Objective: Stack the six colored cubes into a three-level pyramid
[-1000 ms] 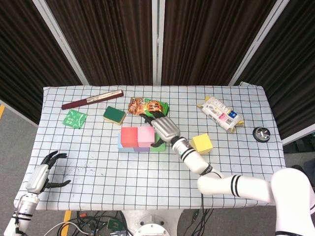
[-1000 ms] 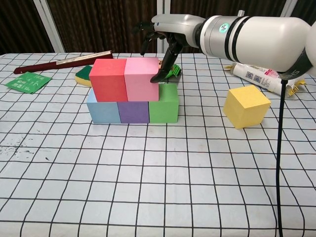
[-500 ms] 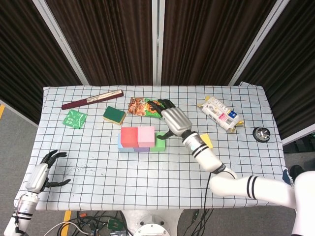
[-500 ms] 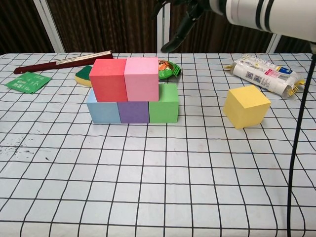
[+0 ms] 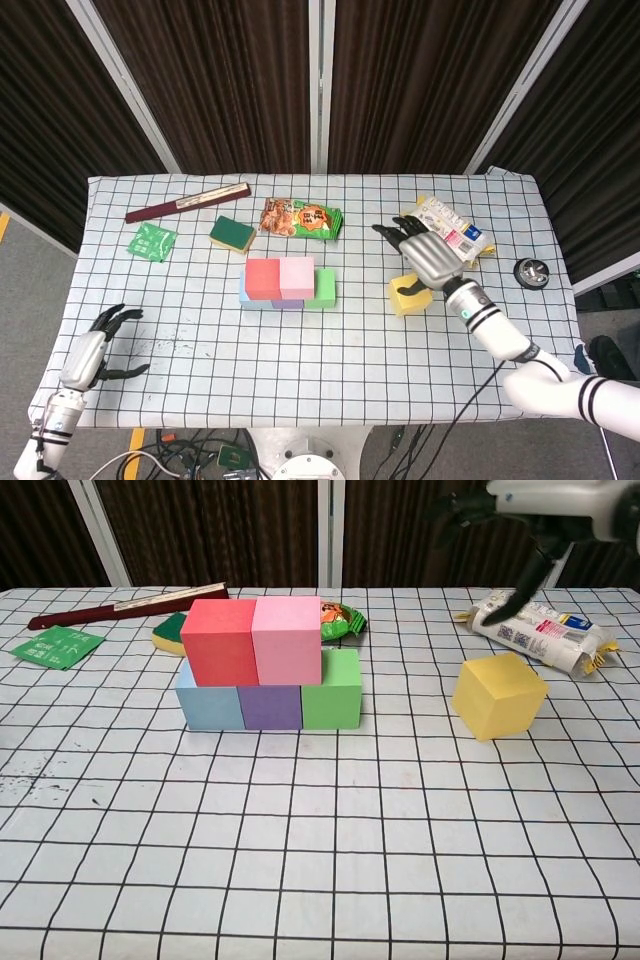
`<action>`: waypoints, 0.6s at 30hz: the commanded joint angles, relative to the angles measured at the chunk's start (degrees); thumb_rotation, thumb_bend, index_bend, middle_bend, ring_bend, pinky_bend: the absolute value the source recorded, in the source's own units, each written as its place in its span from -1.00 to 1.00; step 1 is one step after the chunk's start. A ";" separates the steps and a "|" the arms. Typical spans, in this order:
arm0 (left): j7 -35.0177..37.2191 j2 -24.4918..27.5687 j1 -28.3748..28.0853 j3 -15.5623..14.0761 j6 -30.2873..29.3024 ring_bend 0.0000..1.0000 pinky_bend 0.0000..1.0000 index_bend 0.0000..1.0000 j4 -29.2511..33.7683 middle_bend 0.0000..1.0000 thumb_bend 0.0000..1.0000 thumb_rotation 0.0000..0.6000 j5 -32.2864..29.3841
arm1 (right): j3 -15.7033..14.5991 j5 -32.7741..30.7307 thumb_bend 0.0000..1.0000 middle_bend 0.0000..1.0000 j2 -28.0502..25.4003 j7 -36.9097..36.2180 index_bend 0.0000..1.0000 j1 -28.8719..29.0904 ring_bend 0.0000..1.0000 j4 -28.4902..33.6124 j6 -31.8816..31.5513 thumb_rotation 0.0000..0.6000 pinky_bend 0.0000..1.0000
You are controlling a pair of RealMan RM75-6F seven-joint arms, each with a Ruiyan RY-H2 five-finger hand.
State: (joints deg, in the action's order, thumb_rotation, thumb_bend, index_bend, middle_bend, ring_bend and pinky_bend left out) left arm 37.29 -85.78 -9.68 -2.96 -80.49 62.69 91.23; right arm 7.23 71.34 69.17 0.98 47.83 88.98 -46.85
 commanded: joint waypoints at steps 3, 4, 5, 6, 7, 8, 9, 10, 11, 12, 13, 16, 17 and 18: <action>-1.80 -0.11 -0.51 -0.09 0.70 -0.88 -0.82 -0.61 1.50 -0.56 -1.00 1.00 0.16 | -5.91 7.06 -1.00 -0.70 -2.06 -0.07 -1.00 -3.70 -1.00 -5.90 0.32 1.00 -1.00; -2.11 -0.13 -0.57 -0.10 0.82 -0.88 -0.82 -0.61 1.78 -0.56 -1.00 1.00 0.15 | -6.34 7.45 -1.00 -0.71 -1.72 0.34 -1.00 -3.93 -1.00 -6.60 0.34 1.00 -1.00; -2.39 -0.15 -0.63 -0.11 0.90 -0.88 -0.82 -0.61 2.04 -0.56 -1.00 1.00 0.15 | -6.65 7.74 -1.00 -0.72 -1.29 0.50 -1.00 -4.17 -1.00 -7.23 0.34 1.00 -1.00; -2.64 -0.18 -0.70 -0.12 1.00 -0.88 -0.82 -0.61 2.27 -0.56 -1.00 1.00 0.15 | -6.80 7.95 -1.00 -0.73 -0.77 0.35 -1.00 -4.39 -1.00 -7.85 0.26 1.00 -1.00; -2.97 -0.21 -0.77 -0.13 1.09 -0.88 -0.82 -0.61 2.55 -0.56 -1.00 1.00 0.16 | -6.89 8.26 -1.00 -0.74 0.04 -0.23 -1.00 -4.69 -1.00 -8.66 0.04 1.00 -1.00; -3.23 -0.22 -0.81 -0.14 1.15 -0.88 -0.82 -0.61 2.74 -0.56 -1.00 1.00 0.14 | -6.91 8.60 -1.00 -0.76 0.71 -0.70 -1.00 -4.89 -1.00 -9.38 -0.23 1.00 -1.00; -3.44 -0.22 -0.83 -0.16 1.20 -0.88 -0.82 -0.61 2.89 -0.56 -1.00 1.00 0.13 | -6.95 9.06 -1.00 -0.78 1.45 -1.19 -1.00 -5.05 -1.00 -10.21 -0.54 1.00 -1.00; -3.67 -0.19 -0.84 -0.20 1.23 -0.88 -0.82 -0.61 3.07 -0.56 -1.00 1.00 0.13 | -7.06 9.76 -1.00 -0.79 2.41 -1.97 -1.00 -5.18 -1.00 -11.31 -0.79 1.00 -1.00; -3.84 -0.16 -0.83 -0.22 1.23 -0.88 -0.82 -0.61 3.17 -0.56 -1.00 1.00 0.13 | -7.17 10.33 -1.00 -0.80 3.08 -2.61 -1.00 -5.22 -1.00 -12.10 -0.87 1.00 -1.00; -3.97 -0.12 -0.81 -0.24 1.21 -0.88 -0.82 -0.61 3.27 -0.56 -1.00 1.00 0.11 | -7.30 10.95 -1.00 -0.80 3.71 -3.27 -1.00 -5.21 -1.00 -12.88 -0.95 1.00 -1.00; -4.04 -0.08 -0.79 -0.25 1.20 -0.88 -0.82 -0.61 3.33 -0.56 -1.00 1.00 0.08 | -7.42 11.64 -1.00 -0.81 4.34 -3.90 -1.00 -5.23 -1.00 -13.64 -1.18 1.00 -1.00; -4.22 0.01 -0.73 -0.20 1.31 -0.88 -0.82 -0.61 3.49 -0.56 -1.00 1.00 -0.21 | -7.49 14.10 -1.00 -0.82 6.45 -6.99 -1.00 -5.42 -1.00 -16.26 -2.99 1.00 -1.00; -4.28 0.01 -0.72 -0.20 1.33 -0.88 -0.82 -0.61 3.52 -0.56 -1.00 1.00 -0.25 | -7.45 14.71 -1.00 -0.82 6.90 -7.92 -1.00 -5.44 -1.00 -16.87 -3.54 1.00 -1.00; -4.37 0.00 -0.74 -0.20 1.38 -0.88 -0.82 -0.61 3.57 -0.56 -1.00 1.00 -0.28 | -7.46 15.48 -1.00 -0.83 7.41 -9.09 -1.00 -5.40 -1.00 -17.60 -4.06 1.00 -1.00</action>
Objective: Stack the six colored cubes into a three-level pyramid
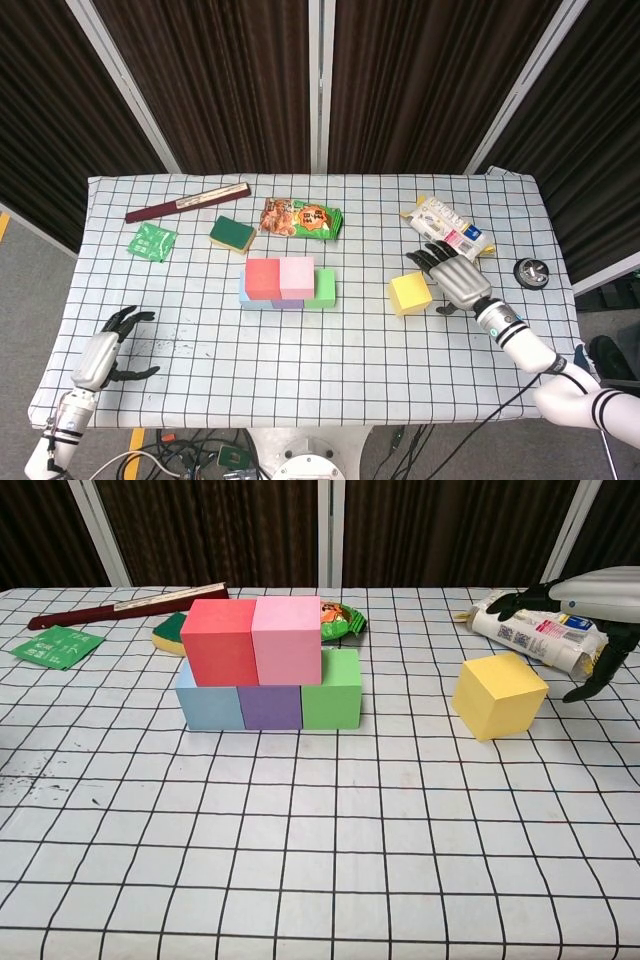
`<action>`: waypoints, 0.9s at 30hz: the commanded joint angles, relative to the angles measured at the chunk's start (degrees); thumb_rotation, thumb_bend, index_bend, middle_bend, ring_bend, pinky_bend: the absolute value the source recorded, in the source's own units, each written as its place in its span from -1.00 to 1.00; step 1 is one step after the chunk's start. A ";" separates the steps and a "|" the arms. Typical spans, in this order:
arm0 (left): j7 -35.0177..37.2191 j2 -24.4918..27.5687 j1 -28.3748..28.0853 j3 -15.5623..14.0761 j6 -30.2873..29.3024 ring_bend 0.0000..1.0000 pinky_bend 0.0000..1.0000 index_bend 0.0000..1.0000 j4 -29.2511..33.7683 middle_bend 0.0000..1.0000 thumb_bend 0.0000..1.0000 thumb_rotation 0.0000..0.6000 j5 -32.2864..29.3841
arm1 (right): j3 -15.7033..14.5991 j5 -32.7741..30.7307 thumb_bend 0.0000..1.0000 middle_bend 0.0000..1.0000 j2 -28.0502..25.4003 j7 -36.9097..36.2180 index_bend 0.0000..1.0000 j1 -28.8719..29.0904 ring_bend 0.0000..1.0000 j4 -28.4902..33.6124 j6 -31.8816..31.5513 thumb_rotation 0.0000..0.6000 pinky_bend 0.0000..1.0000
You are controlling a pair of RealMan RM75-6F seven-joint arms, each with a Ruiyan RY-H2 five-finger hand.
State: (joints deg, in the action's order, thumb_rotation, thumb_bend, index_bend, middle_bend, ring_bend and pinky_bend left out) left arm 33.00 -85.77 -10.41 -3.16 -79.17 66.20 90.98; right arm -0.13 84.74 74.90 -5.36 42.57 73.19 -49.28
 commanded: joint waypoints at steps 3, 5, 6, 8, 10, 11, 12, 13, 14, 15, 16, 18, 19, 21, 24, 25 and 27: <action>-0.30 -0.07 -0.12 -0.02 0.24 -0.88 -0.82 -0.61 0.12 -0.56 -1.00 1.00 -0.04 | -0.36 3.48 -1.00 -0.80 2.43 -4.71 -1.00 0.21 -1.00 -3.07 -1.87 1.00 -1.00; -0.40 -0.10 -0.15 -0.05 0.31 -0.88 -0.82 -0.61 0.17 -0.56 -1.00 1.00 -0.05 | -0.66 4.19 -1.00 -0.77 2.93 -5.63 -1.00 0.49 -1.00 -3.92 -1.57 1.00 -1.00; -0.44 -0.13 -0.16 -0.05 0.33 -0.88 -0.82 -0.61 0.17 -0.56 -1.00 1.00 -0.07 | -0.75 4.39 -1.00 -0.74 3.19 -6.04 -1.00 0.56 -1.00 -4.24 -1.48 1.00 -1.00; -0.44 -0.23 -0.19 -0.05 0.47 -0.88 -0.82 -0.61 0.10 -0.56 -1.00 1.00 -0.14 | -0.88 4.65 -1.00 -0.67 3.81 -6.95 -1.00 0.68 -1.00 -4.97 -1.24 1.00 -1.00; -0.55 -0.32 -0.22 -0.03 0.57 -0.87 -0.82 -0.61 0.11 -0.56 -1.00 1.00 -0.23 | -0.88 4.74 -1.00 -0.58 4.39 -7.63 -1.00 0.74 -1.00 -5.65 -1.15 1.00 -1.00; -0.57 -0.33 -0.24 -0.03 0.61 -0.87 -0.82 -0.61 0.11 -0.56 -1.00 1.00 -0.25 | -0.88 4.71 -1.00 -0.55 4.60 -7.87 -1.00 0.77 -1.00 -5.90 -1.00 1.00 -1.00; -0.60 -0.35 -0.25 -0.03 0.62 -0.88 -0.82 -0.61 0.12 -0.56 -1.00 1.00 -0.25 | -0.87 4.65 -1.00 -0.51 4.78 -8.03 -1.00 0.79 -1.00 -6.10 -0.88 1.00 -1.00; -0.66 -0.37 -0.26 -0.02 0.63 -0.88 -0.82 -0.61 0.15 -0.56 -1.00 1.00 -0.26 | -0.79 4.55 -1.00 -0.48 5.02 -8.11 -1.00 0.77 -1.00 -6.38 -0.89 1.00 -1.00; -0.65 -0.36 -0.27 -0.02 0.65 -0.88 -0.82 -0.61 0.16 -0.56 -1.00 1.00 -0.27 | -0.67 4.42 -1.00 -0.43 5.21 -8.11 -1.00 0.73 -1.00 -6.56 -0.93 1.00 -1.00; -0.65 -0.35 -0.30 0.00 0.68 -0.88 -0.82 -0.61 0.19 -0.56 -1.00 1.00 -0.29 | -0.46 4.16 -0.99 -0.39 5.47 -8.03 -1.00 0.62 -1.00 -6.76 -1.09 1.00 -1.00; -0.67 -0.36 -0.32 0.02 0.69 -0.88 -0.82 -0.61 0.19 -0.56 -1.00 1.00 -0.31 | -0.23 3.97 -0.97 -0.36 5.72 -7.84 -1.00 0.48 -1.00 -6.98 -1.42 1.00 -1.00; -0.62 -0.33 -0.33 0.05 0.69 -0.88 -0.82 -0.61 0.21 -0.56 -1.00 1.00 -0.36 | 0.19 3.49 -0.92 -0.26 6.23 -7.54 -1.00 0.19 -0.98 -7.38 -1.93 1.00 -1.00; -0.60 -0.31 -0.32 0.05 0.66 -0.88 -0.82 -0.61 0.22 -0.56 -1.00 1.00 -0.36 | 0.37 3.30 -0.90 -0.21 6.33 -7.44 -1.00 0.07 -0.95 -7.41 -2.13 1.00 -1.00; -0.51 -0.29 -0.29 0.04 0.59 -0.88 -0.82 -0.61 0.23 -0.56 -1.00 1.00 -0.36 | 0.89 2.92 -0.87 -0.12 6.23 -7.39 -1.00 -0.12 -0.90 -7.09 -2.76 1.00 -1.00; -0.23 -0.18 -0.27 0.09 0.42 -0.88 -0.82 -0.61 0.27 -0.56 -1.00 1.00 -0.36 | 3.06 1.78 -0.85 0.01 4.89 -7.88 -1.00 -0.59 -0.82 -4.50 -5.33 1.00 -1.00; -0.12 -0.17 -0.27 0.14 0.35 -0.88 -0.82 -0.61 0.27 -0.56 -1.00 1.00 -0.37 | 3.83 1.43 -0.85 0.04 4.11 -8.03 -1.00 -0.65 -0.80 -3.19 -6.08 1.00 -1.00; 0.10 -0.17 -0.30 0.28 0.19 -0.88 -0.82 -0.61 0.24 -0.56 -1.00 1.00 -0.38 | 5.59 0.63 -0.85 0.09 1.92 -7.97 -1.00 -0.54 -0.78 0.21 -7.25 1.00 -1.00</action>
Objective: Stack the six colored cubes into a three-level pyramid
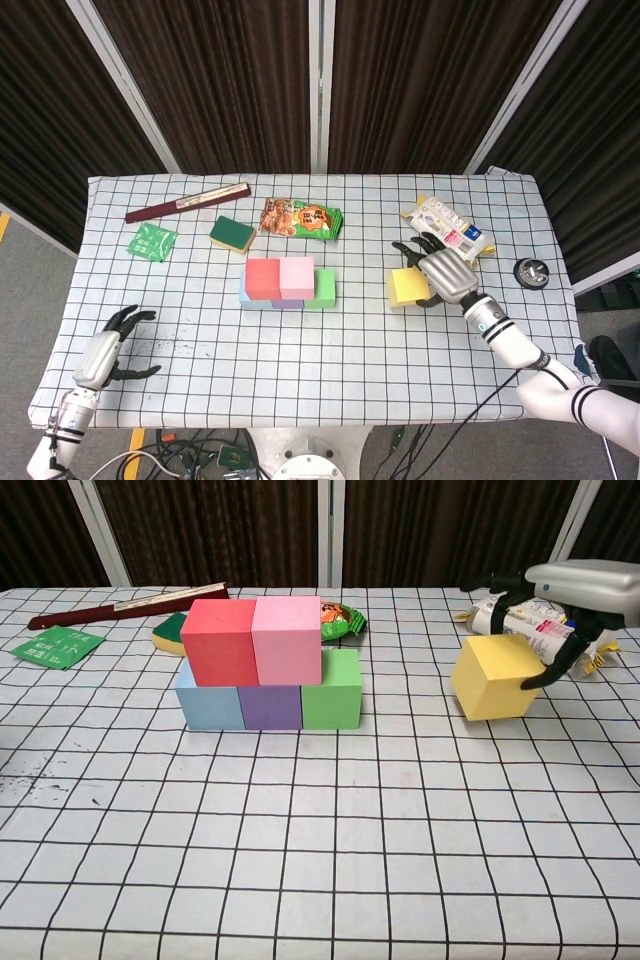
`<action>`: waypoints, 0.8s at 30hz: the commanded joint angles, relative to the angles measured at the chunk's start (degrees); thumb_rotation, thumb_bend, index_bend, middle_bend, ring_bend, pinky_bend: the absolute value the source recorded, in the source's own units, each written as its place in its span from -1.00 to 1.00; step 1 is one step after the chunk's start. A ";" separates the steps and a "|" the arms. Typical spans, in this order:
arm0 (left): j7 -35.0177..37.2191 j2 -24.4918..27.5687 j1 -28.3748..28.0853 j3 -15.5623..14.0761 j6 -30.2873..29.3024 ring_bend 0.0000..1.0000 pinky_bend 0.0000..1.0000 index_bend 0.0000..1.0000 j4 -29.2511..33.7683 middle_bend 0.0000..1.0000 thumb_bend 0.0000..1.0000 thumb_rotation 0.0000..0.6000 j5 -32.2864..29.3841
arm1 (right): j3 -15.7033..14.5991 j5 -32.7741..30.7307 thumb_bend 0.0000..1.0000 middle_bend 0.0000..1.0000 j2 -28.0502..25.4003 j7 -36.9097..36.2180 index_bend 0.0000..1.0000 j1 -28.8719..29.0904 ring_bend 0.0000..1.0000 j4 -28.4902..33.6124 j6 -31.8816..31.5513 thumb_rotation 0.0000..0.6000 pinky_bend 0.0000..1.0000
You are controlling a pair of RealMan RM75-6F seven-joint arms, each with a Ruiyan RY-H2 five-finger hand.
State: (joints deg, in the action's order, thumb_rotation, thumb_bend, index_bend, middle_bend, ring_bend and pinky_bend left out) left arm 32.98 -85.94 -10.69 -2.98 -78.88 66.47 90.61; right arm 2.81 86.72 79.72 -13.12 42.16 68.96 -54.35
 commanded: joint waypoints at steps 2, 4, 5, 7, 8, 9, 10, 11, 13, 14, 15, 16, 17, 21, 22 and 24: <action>0.39 -0.06 -0.11 0.22 -0.33 -0.88 -0.82 -0.61 -0.11 -0.56 -1.00 1.00 0.12 | 5.21 -2.88 -0.90 0.11 -6.27 1.03 -1.00 0.51 -0.77 9.28 -2.63 1.00 -1.00; 0.60 -0.16 -0.21 0.31 -0.60 -0.88 -0.82 -0.61 -0.18 -0.56 -1.00 1.00 0.32 | 8.50 -6.29 -0.97 0.12 -9.90 3.31 -1.00 1.66 -0.77 14.46 -1.49 1.00 -1.00; 0.68 -0.21 -0.24 0.34 -0.78 -0.88 -0.82 -0.61 -0.19 -0.56 -1.00 1.00 0.44 | 9.99 -8.20 -0.98 0.13 -11.41 4.34 -1.00 2.35 -0.77 16.66 -0.53 1.00 -1.00; 0.80 -0.39 -0.24 0.39 -1.15 -0.88 -0.82 -0.61 -0.34 -0.56 -1.00 1.00 0.63 | 13.50 -13.22 -0.98 0.15 -14.44 6.60 -1.00 4.28 -0.77 21.25 2.05 1.00 -1.00; 0.85 -0.47 -0.23 0.40 -1.23 -0.88 -0.82 -0.61 -0.43 -0.56 -1.00 1.00 0.63 | 14.90 -15.39 -0.98 0.16 -15.43 7.59 -1.00 5.23 -0.76 22.97 3.13 1.00 -1.00; 0.89 -0.52 -0.21 0.44 -1.32 -0.88 -0.82 -0.61 -0.51 -0.56 -1.00 1.00 0.62 | 16.17 -17.51 -0.98 0.18 -16.18 8.75 -1.00 6.24 -0.76 24.51 4.07 1.00 -1.00; 0.86 -0.58 -0.18 0.49 -1.42 -0.88 -0.82 -0.61 -0.61 -0.56 -1.00 1.00 0.59 | 17.23 -19.57 -0.98 0.19 -16.70 10.25 -1.00 7.30 -0.75 25.88 4.90 1.00 -1.00; 0.68 -0.65 -0.11 0.57 -1.68 -0.88 -0.82 -0.61 -0.76 -0.56 -1.00 1.00 0.57 | 18.30 -22.28 -0.98 0.20 -17.09 12.72 -1.00 8.83 -0.74 27.50 5.87 1.00 -1.00; 0.27 -0.86 0.03 0.85 -2.31 -0.88 -0.82 -0.61 -0.99 -0.56 -1.00 1.00 0.50 | 19.18 -27.35 -1.00 0.22 -16.99 18.21 -1.00 11.80 -0.73 29.99 7.21 1.00 -1.00; 0.05 -0.96 0.09 0.98 -2.61 -0.88 -0.82 -0.61 -1.10 -0.56 -1.00 1.00 0.50 | 19.27 -29.77 -1.00 0.23 -16.66 20.84 -1.00 13.14 -0.72 30.97 7.47 1.00 -1.00; -0.20 -1.01 0.14 1.11 -2.94 -0.88 -0.82 -0.61 -1.21 -0.56 -1.00 1.00 0.52 | 19.22 -32.18 -1.00 0.24 -16.13 23.57 -1.00 14.50 -0.71 31.95 7.36 1.00 -1.00; -0.45 -1.06 0.16 1.21 -3.20 -0.88 -0.82 -0.61 -1.30 -0.56 -1.00 1.00 0.56 | 19.05 -34.49 -1.00 0.25 -15.49 26.41 -1.00 15.87 -0.70 32.90 6.95 1.00 -1.00; -0.73 -1.09 0.19 1.30 -3.49 -0.88 -0.82 -0.61 -1.39 -0.56 -1.00 1.00 0.61 | 18.70 -37.42 -1.00 0.25 -14.56 30.25 -1.00 17.70 -0.70 34.18 6.06 1.00 -1.00; -1.42 -0.89 0.20 1.49 -4.06 -0.88 -0.82 -0.61 -1.50 -0.56 -1.00 1.00 0.72 | 18.12 -45.81 -1.00 0.26 -10.56 40.54 -1.00 22.95 -0.66 38.13 0.61 1.00 -1.00; -1.82 -0.83 0.20 1.55 -4.22 -0.88 -0.82 -0.61 -1.59 -0.56 -1.00 1.00 0.77 | 18.26 -48.74 -1.00 0.26 -9.41 42.71 -1.00 24.38 -0.66 39.41 -0.96 1.00 -1.00; -2.68 -0.78 0.17 1.64 -4.50 -0.88 -0.82 -0.61 -1.81 -0.56 -1.00 1.00 0.88 | 18.85 -53.66 -1.00 0.27 -8.03 45.10 -1.00 26.45 -0.66 41.27 -2.93 1.00 -1.00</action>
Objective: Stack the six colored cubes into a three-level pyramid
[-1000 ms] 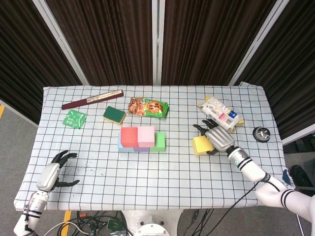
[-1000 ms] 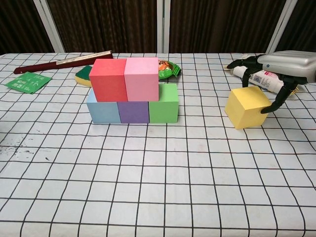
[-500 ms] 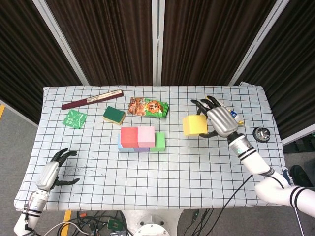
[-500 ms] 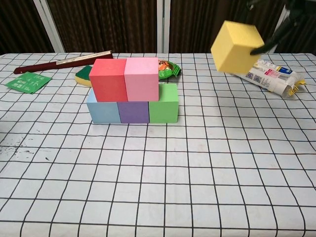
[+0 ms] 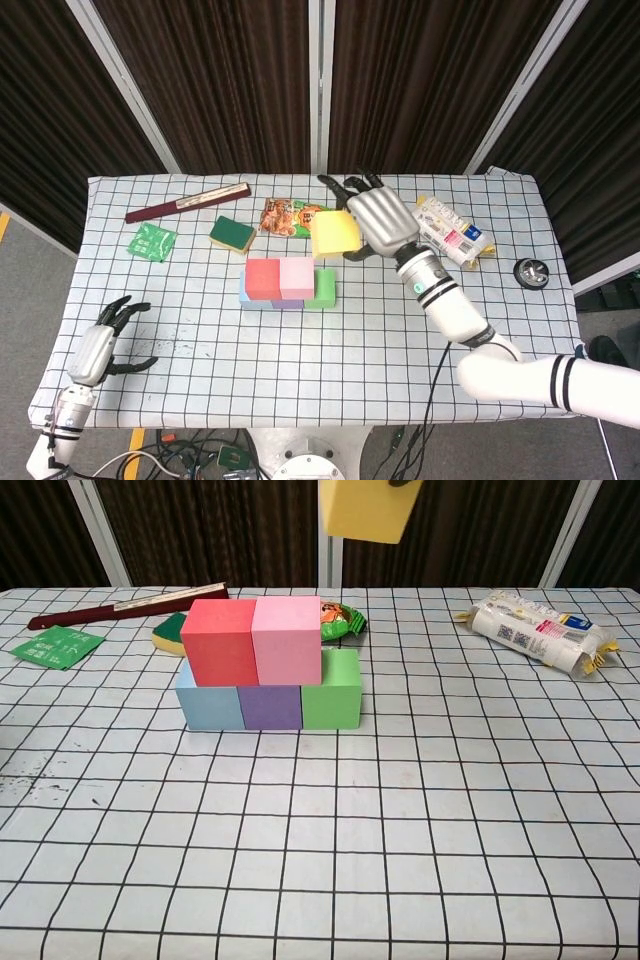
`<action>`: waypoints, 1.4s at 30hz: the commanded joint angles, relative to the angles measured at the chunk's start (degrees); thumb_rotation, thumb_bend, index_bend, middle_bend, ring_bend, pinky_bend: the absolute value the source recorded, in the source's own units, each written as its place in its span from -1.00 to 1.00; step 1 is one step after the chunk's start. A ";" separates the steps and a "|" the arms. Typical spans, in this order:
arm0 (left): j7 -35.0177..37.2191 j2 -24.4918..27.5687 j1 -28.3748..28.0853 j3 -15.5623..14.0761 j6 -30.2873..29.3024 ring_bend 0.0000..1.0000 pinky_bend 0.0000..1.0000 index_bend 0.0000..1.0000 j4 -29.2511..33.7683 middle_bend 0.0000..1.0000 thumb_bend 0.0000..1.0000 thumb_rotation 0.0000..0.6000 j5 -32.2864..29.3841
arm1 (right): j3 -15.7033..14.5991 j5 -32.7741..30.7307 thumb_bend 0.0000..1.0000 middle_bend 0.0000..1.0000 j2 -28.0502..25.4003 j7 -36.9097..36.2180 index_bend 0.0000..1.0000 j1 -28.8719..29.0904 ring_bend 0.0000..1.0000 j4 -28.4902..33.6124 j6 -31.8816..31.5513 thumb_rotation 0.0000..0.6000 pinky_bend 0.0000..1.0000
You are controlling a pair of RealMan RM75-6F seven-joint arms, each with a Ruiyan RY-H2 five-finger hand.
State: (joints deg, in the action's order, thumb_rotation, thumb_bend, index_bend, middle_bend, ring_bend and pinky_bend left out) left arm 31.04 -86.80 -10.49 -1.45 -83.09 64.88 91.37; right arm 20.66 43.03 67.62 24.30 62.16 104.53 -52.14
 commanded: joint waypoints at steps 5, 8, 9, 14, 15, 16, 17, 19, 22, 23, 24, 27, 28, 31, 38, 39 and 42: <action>-6.84 -0.21 -0.10 0.76 -0.96 -0.88 -0.82 -0.61 -1.59 -0.56 -1.00 1.00 -0.04 | 2.44 -23.15 -1.00 0.27 6.45 14.17 -1.00 12.85 -0.65 7.53 -9.22 1.00 -1.00; -12.32 -0.73 0.04 1.38 -1.36 -0.88 -0.82 -0.61 -2.48 -0.56 -1.00 1.00 -0.63 | 3.48 -30.35 -1.00 0.26 7.70 16.99 -1.00 16.32 -0.67 7.42 -10.82 1.00 -1.00; -13.88 -0.89 0.07 1.49 -1.62 -0.88 -0.82 -0.61 -2.81 -0.56 -1.00 1.00 -0.62 | 3.76 -32.42 -1.00 0.26 7.92 17.87 -1.00 17.34 -0.67 7.44 -11.15 1.00 -1.00; -17.25 -1.13 0.39 1.55 -2.53 -0.88 -0.82 -0.61 -3.14 -0.56 -1.00 1.00 -0.51 | 3.48 -39.13 -1.00 0.26 9.81 22.77 -1.00 21.78 -0.67 6.80 -14.50 1.00 -1.00; -17.21 -1.11 0.37 1.59 -2.47 -0.88 -0.82 -0.61 -3.16 -0.56 -1.00 1.00 -0.58 | 3.43 -39.95 -1.00 0.26 10.18 23.24 -1.00 22.24 -0.67 6.60 -14.85 1.00 -1.00; -17.09 -1.07 0.39 1.62 -2.48 -0.88 -0.82 -0.61 -3.18 -0.56 -1.00 1.00 -0.65 | 3.44 -40.65 -1.00 0.26 10.53 23.57 -1.00 22.63 -0.67 6.35 -15.04 1.00 -1.00; -16.82 -1.02 0.45 1.64 -2.55 -0.88 -0.82 -0.61 -3.18 -0.56 -1.00 1.00 -0.72 | 3.46 -41.27 -1.00 0.26 10.97 23.87 -1.00 23.04 -0.67 5.96 -15.10 1.00 -1.00; -16.18 -0.90 0.55 1.70 -2.71 -0.88 -0.82 -0.61 -3.13 -0.56 -1.00 1.00 -0.82 | 3.48 -41.75 -1.00 0.26 11.65 24.10 -1.00 23.53 -0.67 4.85 -14.76 1.00 -1.00; -15.34 -0.68 0.64 1.65 -2.78 -0.88 -0.82 -0.61 -3.17 -0.56 -1.00 1.00 -0.84 | 3.48 -42.27 -1.00 0.25 12.37 24.12 -1.00 23.91 -0.67 2.73 -13.43 1.00 -1.00; -15.18 -0.63 0.66 1.63 -2.77 -0.88 -0.82 -0.61 -3.22 -0.56 -1.00 1.00 -0.85 | 3.48 -42.38 -1.00 0.25 12.57 24.08 -1.00 23.99 -0.67 2.04 -12.96 1.00 -1.00; -15.07 -0.60 0.69 1.62 -2.77 -0.88 -0.82 -0.61 -3.30 -0.56 -1.00 1.00 -0.88 | 3.46 -42.39 -0.99 0.25 12.77 24.01 -1.00 24.05 -0.67 1.30 -12.43 1.00 -1.00; -14.48 -0.56 0.83 1.62 -2.68 -0.88 -0.82 -0.61 -3.54 -0.56 -1.00 1.00 -1.12 | 3.38 -41.74 -0.97 0.25 13.26 23.39 -1.00 24.00 -0.67 -1.17 -9.68 1.00 -1.00; -14.25 -0.56 0.86 1.62 -2.60 -0.88 -0.82 -0.61 -3.68 -0.56 -1.00 1.00 -1.21 | 3.24 -41.08 -0.96 0.25 13.32 23.06 -1.00 23.89 -0.67 -2.14 -8.02 1.00 -1.00; -13.48 -0.63 0.99 1.51 -2.39 -0.88 -0.82 -0.61 -4.04 -0.56 -1.00 1.00 -1.36 | 2.10 -38.15 -0.93 0.25 13.24 22.61 -1.00 23.60 -0.67 -5.04 -3.65 1.00 -1.00; -10.97 -0.67 1.32 1.31 -2.07 -0.88 -0.82 -0.61 -4.81 -0.56 -1.00 1.00 -1.68 | 0.27 -36.80 -0.92 0.25 12.83 20.91 -1.00 23.80 -0.67 -9.01 1.87 1.00 -1.00; -10.71 -0.64 1.34 1.31 -2.06 -0.88 -0.82 -0.61 -4.85 -0.56 -1.00 1.00 -1.70 | 0.14 -36.96 -0.92 0.25 12.80 20.86 -1.00 24.01 -0.67 -9.10 1.74 1.00 -1.00; -9.58 -0.52 1.31 1.43 -2.04 -0.88 -0.82 -0.61 -4.76 -0.56 -1.00 1.00 -1.76 | -0.12 -37.39 -0.92 0.25 12.86 20.76 -1.00 24.74 -0.67 -8.86 0.66 1.00 -1.00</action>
State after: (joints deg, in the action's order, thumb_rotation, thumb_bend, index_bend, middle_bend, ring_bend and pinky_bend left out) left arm 21.22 -87.37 -9.17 -0.07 -85.15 60.10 89.65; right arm 20.68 5.78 80.48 45.13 86.63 95.58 -51.15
